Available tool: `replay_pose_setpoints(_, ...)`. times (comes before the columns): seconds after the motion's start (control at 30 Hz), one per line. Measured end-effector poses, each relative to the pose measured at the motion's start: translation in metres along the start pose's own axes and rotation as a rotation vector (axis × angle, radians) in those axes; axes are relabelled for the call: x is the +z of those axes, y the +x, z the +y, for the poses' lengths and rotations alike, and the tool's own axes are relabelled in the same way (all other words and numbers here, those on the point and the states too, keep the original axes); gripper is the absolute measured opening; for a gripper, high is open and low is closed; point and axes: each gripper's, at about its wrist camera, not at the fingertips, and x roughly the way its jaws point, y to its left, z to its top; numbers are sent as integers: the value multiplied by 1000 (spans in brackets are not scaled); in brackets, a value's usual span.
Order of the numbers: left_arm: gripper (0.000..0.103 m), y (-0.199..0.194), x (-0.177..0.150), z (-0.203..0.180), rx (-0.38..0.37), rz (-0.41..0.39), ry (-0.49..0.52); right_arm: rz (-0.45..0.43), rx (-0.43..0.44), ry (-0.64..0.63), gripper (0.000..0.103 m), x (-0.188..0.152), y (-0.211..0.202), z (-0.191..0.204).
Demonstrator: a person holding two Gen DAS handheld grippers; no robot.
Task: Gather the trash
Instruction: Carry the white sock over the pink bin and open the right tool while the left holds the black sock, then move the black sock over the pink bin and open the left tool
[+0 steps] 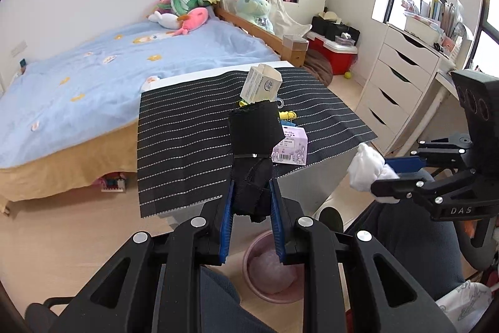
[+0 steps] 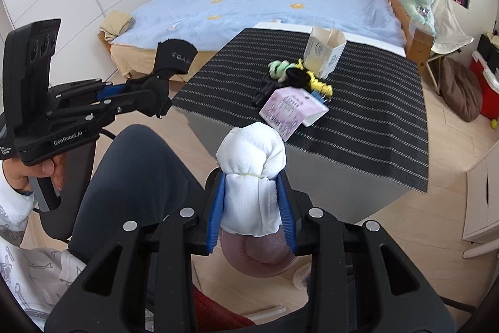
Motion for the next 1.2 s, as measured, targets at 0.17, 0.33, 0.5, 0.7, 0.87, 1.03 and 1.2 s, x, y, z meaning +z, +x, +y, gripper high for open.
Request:
replay_pose_setpoints(0.17, 21, -3, -1, -2, -5, -1, 4, 20, 30, -18, 36, -3, 8, 8)
replay_pose_setpoints(0.33, 21, -4, -2, -3, -6, -4, 7, 21, 22, -26, 73, -4, 10, 11)
replay_pose_setpoints(0.5, 21, -4, -2, -5, -13, 0, 16, 16, -6, -6, 90, -4, 6, 6)
replay_pose_setpoints(0.7, 22, -4, -2, -10, -26, 3, 32, 0, -49, 16, 94, -4, -3, -2)
replay_pose_setpoints(0.87, 22, -5, -2, -18, -42, 4, 64, -36, -94, 34, 95, -6, -20, -9)
replay_pose_setpoints(1.03, 22, -3, -3, -33, -63, 15, 119, -70, -132, 59, 95, -9, -39, -18)
replay_pose_setpoints(1.2, 22, -2, -4, -50, -86, 26, 175, -97, -162, 96, 96, -12, -52, -30)
